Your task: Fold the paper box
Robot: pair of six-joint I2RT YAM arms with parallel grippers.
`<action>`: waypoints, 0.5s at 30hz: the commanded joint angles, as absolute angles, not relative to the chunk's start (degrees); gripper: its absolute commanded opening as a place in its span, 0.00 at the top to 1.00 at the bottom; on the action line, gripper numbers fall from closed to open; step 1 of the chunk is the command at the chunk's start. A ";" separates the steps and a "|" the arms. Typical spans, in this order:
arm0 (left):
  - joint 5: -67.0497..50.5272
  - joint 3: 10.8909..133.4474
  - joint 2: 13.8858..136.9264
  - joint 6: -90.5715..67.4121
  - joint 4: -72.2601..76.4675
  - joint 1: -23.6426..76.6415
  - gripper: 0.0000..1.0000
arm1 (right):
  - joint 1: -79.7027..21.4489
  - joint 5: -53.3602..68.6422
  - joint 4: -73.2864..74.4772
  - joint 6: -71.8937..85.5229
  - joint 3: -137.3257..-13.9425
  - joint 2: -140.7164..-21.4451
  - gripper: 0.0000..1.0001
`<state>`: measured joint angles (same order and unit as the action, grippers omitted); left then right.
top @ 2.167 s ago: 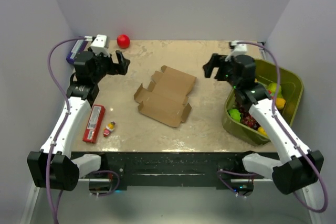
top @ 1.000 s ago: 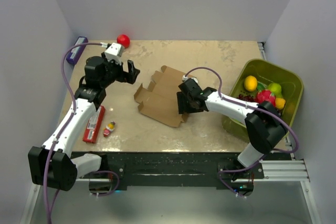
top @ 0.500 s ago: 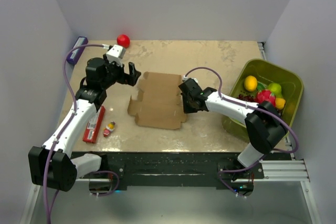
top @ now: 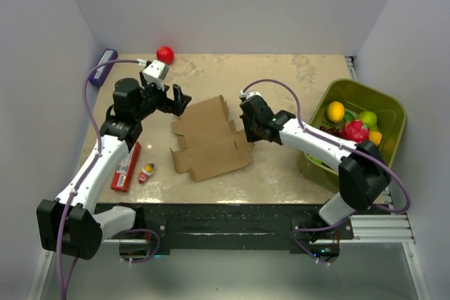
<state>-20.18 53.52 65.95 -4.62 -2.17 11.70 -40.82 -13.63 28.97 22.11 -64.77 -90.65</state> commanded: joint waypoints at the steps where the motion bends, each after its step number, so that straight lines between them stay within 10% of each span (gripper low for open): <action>1: -28.90 53.52 64.86 -3.08 4.03 11.95 0.02 | -40.96 -15.21 24.53 9.26 -70.31 -85.79 1.00; 9: -61.65 65.56 69.07 -0.89 3.43 11.95 0.01 | -40.70 -0.72 24.33 -5.79 -77.77 -80.78 1.00; 15: -65.04 71.28 72.77 5.97 -6.32 11.95 0.01 | -40.69 10.81 29.07 -9.22 -83.65 -79.36 1.00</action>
<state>-56.86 67.64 71.16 0.30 -0.99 11.73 -40.80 1.83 26.17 -3.81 -78.46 -80.82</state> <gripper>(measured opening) 0.987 0.014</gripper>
